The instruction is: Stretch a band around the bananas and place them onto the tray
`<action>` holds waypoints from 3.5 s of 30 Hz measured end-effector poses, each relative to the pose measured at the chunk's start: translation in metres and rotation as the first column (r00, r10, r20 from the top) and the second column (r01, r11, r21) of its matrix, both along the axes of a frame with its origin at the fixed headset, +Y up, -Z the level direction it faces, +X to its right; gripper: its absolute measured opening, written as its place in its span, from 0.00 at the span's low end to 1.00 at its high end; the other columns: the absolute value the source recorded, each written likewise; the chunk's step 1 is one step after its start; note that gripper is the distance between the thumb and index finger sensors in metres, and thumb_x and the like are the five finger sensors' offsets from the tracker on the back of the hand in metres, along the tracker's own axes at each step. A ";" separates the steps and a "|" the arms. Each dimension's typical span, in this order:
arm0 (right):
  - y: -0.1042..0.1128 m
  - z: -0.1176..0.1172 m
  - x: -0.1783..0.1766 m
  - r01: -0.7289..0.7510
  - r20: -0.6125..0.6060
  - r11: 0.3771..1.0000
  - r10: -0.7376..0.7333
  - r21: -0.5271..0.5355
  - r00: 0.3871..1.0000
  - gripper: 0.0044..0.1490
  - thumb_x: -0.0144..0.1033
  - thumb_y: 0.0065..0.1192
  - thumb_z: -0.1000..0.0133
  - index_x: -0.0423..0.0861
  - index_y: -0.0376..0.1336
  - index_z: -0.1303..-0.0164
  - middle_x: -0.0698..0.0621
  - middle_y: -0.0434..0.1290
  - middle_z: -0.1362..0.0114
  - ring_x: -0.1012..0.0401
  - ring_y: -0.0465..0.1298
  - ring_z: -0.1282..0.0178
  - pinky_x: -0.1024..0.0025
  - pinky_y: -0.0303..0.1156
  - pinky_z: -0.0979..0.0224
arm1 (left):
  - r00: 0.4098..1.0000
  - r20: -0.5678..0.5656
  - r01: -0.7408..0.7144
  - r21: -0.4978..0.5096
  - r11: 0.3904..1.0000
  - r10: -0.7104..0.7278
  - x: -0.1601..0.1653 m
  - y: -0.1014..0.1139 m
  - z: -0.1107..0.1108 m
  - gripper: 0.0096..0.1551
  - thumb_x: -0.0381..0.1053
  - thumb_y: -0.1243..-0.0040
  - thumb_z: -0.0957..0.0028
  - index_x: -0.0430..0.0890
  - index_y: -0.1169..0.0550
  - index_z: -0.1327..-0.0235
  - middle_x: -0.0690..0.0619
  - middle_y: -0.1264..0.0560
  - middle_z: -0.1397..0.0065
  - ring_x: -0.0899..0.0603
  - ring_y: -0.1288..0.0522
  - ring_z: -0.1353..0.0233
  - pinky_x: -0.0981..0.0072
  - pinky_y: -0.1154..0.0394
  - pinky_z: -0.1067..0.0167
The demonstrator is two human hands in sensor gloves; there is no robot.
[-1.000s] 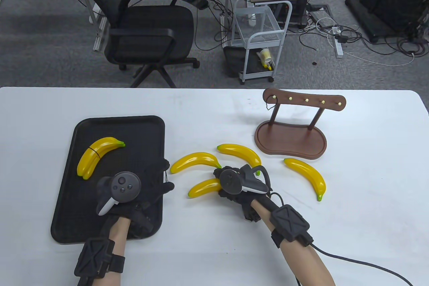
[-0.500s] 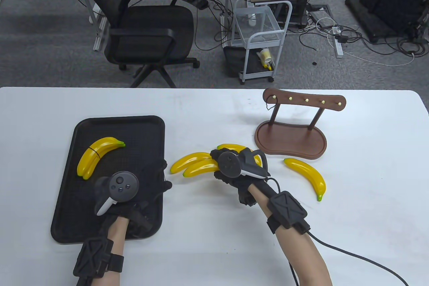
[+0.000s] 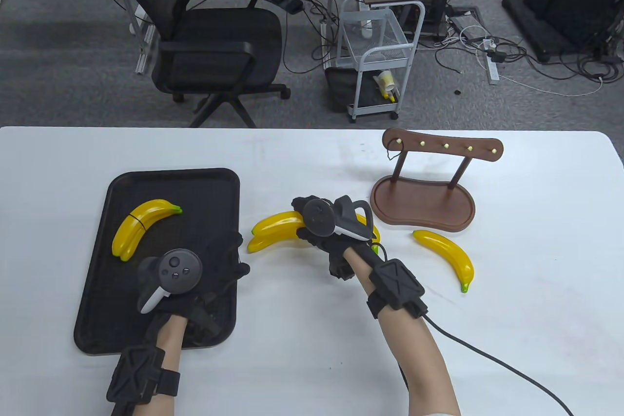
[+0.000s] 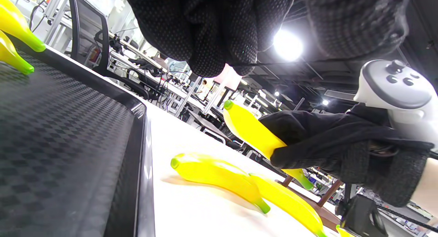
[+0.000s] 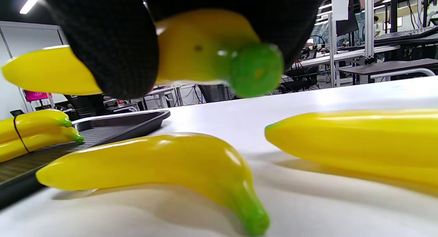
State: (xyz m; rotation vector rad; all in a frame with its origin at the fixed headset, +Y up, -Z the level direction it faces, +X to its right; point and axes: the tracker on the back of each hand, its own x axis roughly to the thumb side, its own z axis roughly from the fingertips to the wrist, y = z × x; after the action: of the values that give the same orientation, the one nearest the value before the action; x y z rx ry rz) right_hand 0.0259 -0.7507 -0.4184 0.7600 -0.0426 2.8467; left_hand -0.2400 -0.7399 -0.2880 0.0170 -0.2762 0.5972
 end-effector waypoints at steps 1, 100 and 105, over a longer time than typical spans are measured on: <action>-0.002 -0.001 -0.002 0.003 0.001 1.000 -0.003 -0.001 1.000 0.45 0.45 0.75 0.49 0.46 0.58 0.23 0.47 0.69 0.23 0.50 0.75 0.31 0.59 0.78 0.33 | 1.000 0.001 0.000 -0.001 1.000 0.000 0.000 0.000 0.000 0.45 0.69 0.43 0.50 0.51 0.36 0.21 0.54 0.29 0.19 0.44 0.27 0.19 0.52 0.32 0.22; 0.029 0.068 0.036 0.064 0.115 0.997 -0.069 0.051 0.991 0.45 0.39 0.80 0.52 0.46 0.60 0.27 0.46 0.70 0.25 0.48 0.76 0.32 0.53 0.76 0.34 | 0.998 -0.003 -0.057 -0.082 0.995 0.057 0.009 -0.011 0.003 0.44 0.70 0.46 0.45 0.46 0.32 0.22 0.49 0.25 0.22 0.38 0.23 0.24 0.45 0.30 0.25; 0.032 0.083 0.044 0.035 0.112 0.997 -0.042 0.063 0.993 0.45 0.39 0.80 0.52 0.46 0.60 0.26 0.46 0.70 0.25 0.48 0.76 0.32 0.52 0.76 0.34 | 0.996 0.034 -0.081 -0.112 0.990 0.085 0.016 -0.012 0.002 0.44 0.70 0.48 0.44 0.44 0.31 0.22 0.47 0.23 0.24 0.38 0.22 0.26 0.44 0.29 0.27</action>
State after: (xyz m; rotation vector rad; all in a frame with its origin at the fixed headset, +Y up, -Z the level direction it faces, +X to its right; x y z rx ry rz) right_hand 0.0701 -0.7188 -0.3354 0.6017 -0.1600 2.8600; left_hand -0.2245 -0.7517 -0.2857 -0.0898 -0.2807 0.6952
